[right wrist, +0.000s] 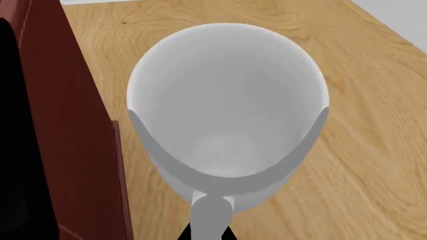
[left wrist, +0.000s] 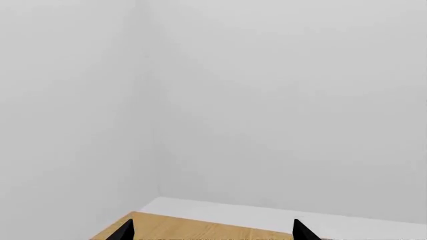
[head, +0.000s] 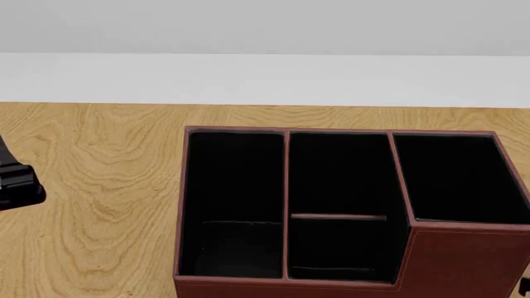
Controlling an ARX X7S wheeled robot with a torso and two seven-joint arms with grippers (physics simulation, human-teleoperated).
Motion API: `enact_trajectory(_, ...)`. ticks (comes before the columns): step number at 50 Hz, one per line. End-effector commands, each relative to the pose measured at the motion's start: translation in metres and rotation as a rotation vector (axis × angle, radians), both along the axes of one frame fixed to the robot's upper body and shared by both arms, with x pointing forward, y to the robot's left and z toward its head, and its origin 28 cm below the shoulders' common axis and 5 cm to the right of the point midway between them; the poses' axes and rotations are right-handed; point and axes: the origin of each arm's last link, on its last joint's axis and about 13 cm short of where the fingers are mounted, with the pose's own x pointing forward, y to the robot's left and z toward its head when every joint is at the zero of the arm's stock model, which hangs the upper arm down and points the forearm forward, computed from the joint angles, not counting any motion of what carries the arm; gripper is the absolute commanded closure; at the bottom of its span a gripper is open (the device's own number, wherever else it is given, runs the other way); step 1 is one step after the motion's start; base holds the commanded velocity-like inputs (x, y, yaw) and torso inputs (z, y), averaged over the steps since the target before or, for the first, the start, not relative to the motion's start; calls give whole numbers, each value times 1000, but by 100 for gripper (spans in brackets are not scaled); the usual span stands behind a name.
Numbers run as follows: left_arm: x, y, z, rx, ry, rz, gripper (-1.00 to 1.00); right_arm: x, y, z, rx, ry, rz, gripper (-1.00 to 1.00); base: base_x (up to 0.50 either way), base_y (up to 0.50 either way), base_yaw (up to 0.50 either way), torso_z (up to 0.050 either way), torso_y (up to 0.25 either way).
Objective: Pick up the white mug and place it to the right of the caddy.
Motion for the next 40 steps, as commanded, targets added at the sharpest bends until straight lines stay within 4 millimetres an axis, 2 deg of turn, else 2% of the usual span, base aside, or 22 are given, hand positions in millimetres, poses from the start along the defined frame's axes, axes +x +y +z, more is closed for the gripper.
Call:
enact_trajectory(1,1,-1,-3,-1,5,-2,-100,2,-1,-2,-21,6,13,100,0,0,0,0,0)
enact_trajectory(13,0,-1,-3,4,10,1,-100,11,1,-13,-8,18,24,100,0,0,0,0,0)
enact_trajectory(40,1,-5,-6,13,22,-11,-100,7,-1,-35,6,53,16,100,0,0,0,0,1)
